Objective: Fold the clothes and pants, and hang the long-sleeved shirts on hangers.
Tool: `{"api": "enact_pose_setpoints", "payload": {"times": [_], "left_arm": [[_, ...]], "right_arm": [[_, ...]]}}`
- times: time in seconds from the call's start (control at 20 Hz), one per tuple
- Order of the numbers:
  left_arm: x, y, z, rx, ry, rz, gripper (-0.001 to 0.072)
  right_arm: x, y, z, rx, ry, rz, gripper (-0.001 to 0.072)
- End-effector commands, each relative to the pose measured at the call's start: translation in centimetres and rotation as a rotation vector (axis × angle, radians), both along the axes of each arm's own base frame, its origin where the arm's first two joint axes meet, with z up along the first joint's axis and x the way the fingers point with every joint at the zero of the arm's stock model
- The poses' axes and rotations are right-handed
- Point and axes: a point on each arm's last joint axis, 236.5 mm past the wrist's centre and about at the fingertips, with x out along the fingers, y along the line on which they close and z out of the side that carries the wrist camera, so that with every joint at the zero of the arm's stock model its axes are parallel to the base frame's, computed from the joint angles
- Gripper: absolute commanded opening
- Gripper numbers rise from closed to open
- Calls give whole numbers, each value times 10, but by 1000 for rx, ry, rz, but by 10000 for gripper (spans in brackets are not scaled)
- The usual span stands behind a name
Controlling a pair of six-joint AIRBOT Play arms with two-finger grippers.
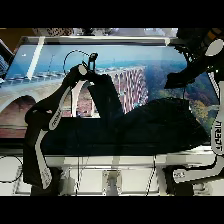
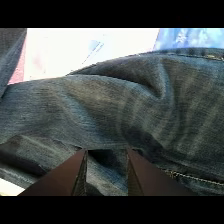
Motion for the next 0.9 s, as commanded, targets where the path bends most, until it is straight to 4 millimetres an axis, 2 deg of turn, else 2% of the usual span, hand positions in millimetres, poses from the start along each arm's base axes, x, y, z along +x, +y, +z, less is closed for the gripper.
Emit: {"api": "enact_pose_setpoints", "payload": {"times": [0.0,0.15,0.25,0.35,0.4,0.55,0.7,0.8,0.85], "left_arm": [[5,-7,-16,40,-8,-1,353],[5,-16,-28,33,-2,9,349],[8,-26,-26,18,-29,14,326],[13,-37,-15,-16,-71,25,58],[15,-41,-10,-20,-87,22,25],[22,-38,16,-41,-123,38,25],[27,-5,61,-42,-140,68,24],[26,42,98,46,-166,79,24],[24,77,119,110,-175,119,24]], "right_arm": [[3,-1,-3,-1,-7,-5,266],[4,-1,-3,0,-13,-7,266],[4,-1,-3,0,-14,-8,266],[5,-1,-3,0,-15,-8,266],[5,-1,-3,0,-16,-9,266],[4,-1,-3,1,-11,-14,266],[4,-1,-3,1,-11,-14,266],[4,-1,-3,1,-10,-14,266],[4,-1,-3,1,-10,-14,266]]}}
